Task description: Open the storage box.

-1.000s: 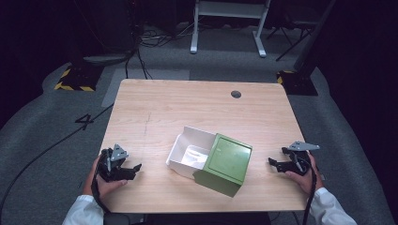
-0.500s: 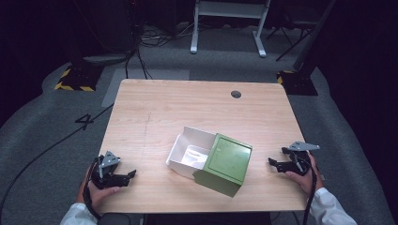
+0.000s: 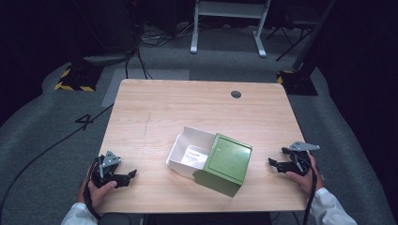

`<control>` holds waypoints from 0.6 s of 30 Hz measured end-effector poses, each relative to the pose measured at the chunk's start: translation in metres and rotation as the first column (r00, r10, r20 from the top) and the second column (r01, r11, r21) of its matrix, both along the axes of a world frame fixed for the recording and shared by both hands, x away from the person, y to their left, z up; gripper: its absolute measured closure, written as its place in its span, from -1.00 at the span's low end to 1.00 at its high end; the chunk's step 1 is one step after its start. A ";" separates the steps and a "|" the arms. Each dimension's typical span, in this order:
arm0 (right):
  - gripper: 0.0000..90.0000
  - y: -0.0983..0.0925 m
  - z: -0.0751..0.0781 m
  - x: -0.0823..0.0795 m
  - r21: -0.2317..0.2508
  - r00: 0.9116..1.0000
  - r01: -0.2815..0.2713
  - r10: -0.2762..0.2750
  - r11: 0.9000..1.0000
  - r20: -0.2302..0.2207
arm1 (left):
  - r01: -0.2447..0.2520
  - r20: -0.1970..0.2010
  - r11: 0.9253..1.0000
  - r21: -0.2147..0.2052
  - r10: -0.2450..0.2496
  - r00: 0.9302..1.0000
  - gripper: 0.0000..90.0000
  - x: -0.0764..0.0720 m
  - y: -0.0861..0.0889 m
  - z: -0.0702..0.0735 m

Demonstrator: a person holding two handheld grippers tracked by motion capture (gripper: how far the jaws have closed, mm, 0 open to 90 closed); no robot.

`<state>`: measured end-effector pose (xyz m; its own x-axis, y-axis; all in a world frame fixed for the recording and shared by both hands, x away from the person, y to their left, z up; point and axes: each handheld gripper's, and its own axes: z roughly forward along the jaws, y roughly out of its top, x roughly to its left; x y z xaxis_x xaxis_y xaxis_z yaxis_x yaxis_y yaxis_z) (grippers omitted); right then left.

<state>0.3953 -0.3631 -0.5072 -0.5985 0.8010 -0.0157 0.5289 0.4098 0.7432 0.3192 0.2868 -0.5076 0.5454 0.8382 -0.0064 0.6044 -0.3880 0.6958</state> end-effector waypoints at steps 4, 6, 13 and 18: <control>-0.67 0.000 0.000 -0.001 0.000 1.000 0.003 -0.003 1.000 0.000 | 0.000 -0.001 1.000 -0.002 0.000 1.000 -0.66 0.000 0.000 0.000; -0.67 0.000 0.000 -0.001 0.000 1.000 0.004 -0.004 1.000 0.000 | 0.001 0.001 1.000 -0.004 -0.001 1.000 -0.66 0.000 0.000 0.000; -0.67 0.000 0.000 -0.001 0.001 1.000 0.005 -0.005 1.000 -0.001 | 0.001 -0.001 1.000 0.000 -0.001 1.000 -0.66 0.002 0.000 0.000; -0.67 0.000 0.000 -0.001 0.001 1.000 0.005 -0.005 1.000 0.000 | -0.005 0.001 1.000 -0.004 0.005 1.000 -0.67 0.003 -0.001 0.000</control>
